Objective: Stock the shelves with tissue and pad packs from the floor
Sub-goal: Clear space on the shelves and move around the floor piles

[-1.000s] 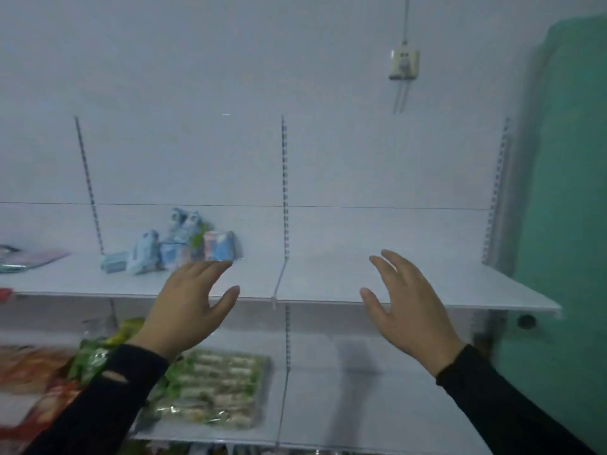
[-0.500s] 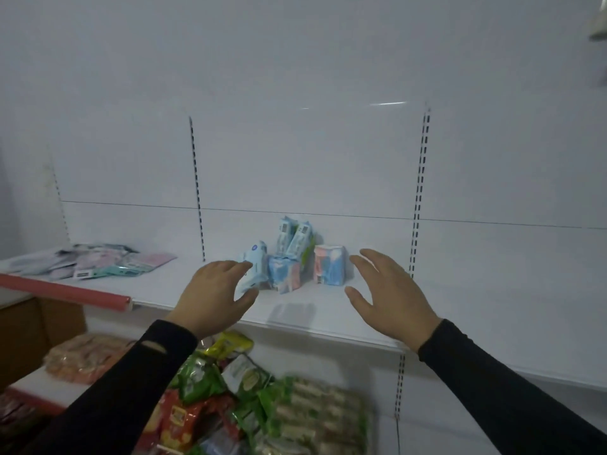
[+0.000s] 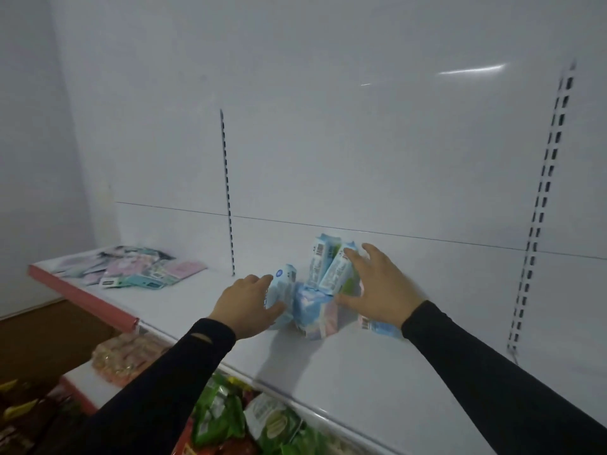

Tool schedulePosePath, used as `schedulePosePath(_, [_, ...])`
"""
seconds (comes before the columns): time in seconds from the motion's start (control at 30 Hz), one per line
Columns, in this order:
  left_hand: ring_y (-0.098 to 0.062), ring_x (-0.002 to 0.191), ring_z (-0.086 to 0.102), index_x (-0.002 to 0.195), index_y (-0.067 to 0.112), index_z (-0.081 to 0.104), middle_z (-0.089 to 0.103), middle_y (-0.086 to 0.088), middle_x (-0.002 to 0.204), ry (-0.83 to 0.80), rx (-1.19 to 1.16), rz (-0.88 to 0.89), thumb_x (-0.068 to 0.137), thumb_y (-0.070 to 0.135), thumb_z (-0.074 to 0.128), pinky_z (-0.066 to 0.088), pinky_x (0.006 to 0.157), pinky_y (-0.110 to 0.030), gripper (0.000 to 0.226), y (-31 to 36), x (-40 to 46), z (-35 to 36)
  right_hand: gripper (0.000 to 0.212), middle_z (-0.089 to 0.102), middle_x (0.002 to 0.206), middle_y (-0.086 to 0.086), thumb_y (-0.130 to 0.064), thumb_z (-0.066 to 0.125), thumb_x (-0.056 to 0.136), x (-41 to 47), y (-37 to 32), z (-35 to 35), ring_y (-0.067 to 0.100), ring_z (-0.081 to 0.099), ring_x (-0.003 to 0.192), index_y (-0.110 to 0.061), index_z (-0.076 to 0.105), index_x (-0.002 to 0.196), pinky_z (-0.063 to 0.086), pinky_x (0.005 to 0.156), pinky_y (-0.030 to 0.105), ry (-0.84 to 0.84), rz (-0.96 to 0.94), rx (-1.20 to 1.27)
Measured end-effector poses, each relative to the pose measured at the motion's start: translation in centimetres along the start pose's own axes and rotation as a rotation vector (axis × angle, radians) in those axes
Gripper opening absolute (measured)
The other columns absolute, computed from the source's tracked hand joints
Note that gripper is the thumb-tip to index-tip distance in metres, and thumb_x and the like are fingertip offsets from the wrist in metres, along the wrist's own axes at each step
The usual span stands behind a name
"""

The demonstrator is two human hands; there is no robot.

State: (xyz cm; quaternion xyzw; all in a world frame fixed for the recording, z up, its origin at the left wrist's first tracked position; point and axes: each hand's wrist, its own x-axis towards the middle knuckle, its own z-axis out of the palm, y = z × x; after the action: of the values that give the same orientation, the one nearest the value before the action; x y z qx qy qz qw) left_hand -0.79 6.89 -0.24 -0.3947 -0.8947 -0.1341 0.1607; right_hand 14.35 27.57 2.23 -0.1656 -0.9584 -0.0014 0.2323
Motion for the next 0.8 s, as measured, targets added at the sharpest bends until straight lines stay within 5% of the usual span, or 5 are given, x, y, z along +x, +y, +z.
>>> schedulePosePath(0.13, [-0.031,0.113,0.051,0.14,0.023,0.029,0.051,-0.012,0.125,-0.118,-0.008,-0.131,0.084,0.069,0.042,0.042,0.092,-0.037,0.073,-0.6,2.8,2.1,0.119,-0.004,0.158,0.015,-0.082,0.058,0.063,3.3,0.9,2.6,0.031,0.003,0.146,-0.031,-0.003,0.151,0.013,0.119,0.044,-0.111,0.001,0.014])
schedulePosePath(0.3, [-0.028,0.096,0.062,0.145,0.024,0.014,0.063,-0.012,0.114,-0.232,-0.212,-0.18,0.084,0.071,0.042,0.047,0.082,-0.035,0.082,-0.4,5.2,4.1,0.122,0.024,0.148,0.007,-0.079,0.068,0.053,5.7,1.2,4.3,0.025,0.03,0.133,-0.034,0.007,0.149,0.033,0.11,0.043,-0.075,0.027,0.175])
schedulePosePath(0.5, [-0.034,0.097,0.057,0.145,0.032,0.019,0.045,-0.014,0.117,-0.129,-0.304,-0.124,0.087,0.044,0.054,0.047,0.085,-0.035,0.069,-1.2,4.8,3.2,0.104,0.034,0.135,0.001,-0.067,0.075,0.06,4.6,0.6,2.8,0.019,0.045,0.117,-0.033,0.024,0.145,0.042,0.096,0.03,0.078,0.004,0.181])
schedulePosePath(0.8, [-0.032,0.099,0.052,0.142,0.03,0.028,0.043,-0.009,0.118,0.171,-0.356,0.196,0.082,0.039,0.061,0.047,0.088,-0.04,0.07,-1.7,-0.1,-1.8,0.113,0.041,0.135,0.005,-0.062,0.078,0.058,-4.1,-2.9,-4.3,0.023,0.044,0.121,-0.019,0.019,0.146,0.039,0.102,0.038,0.3,0.16,0.005])
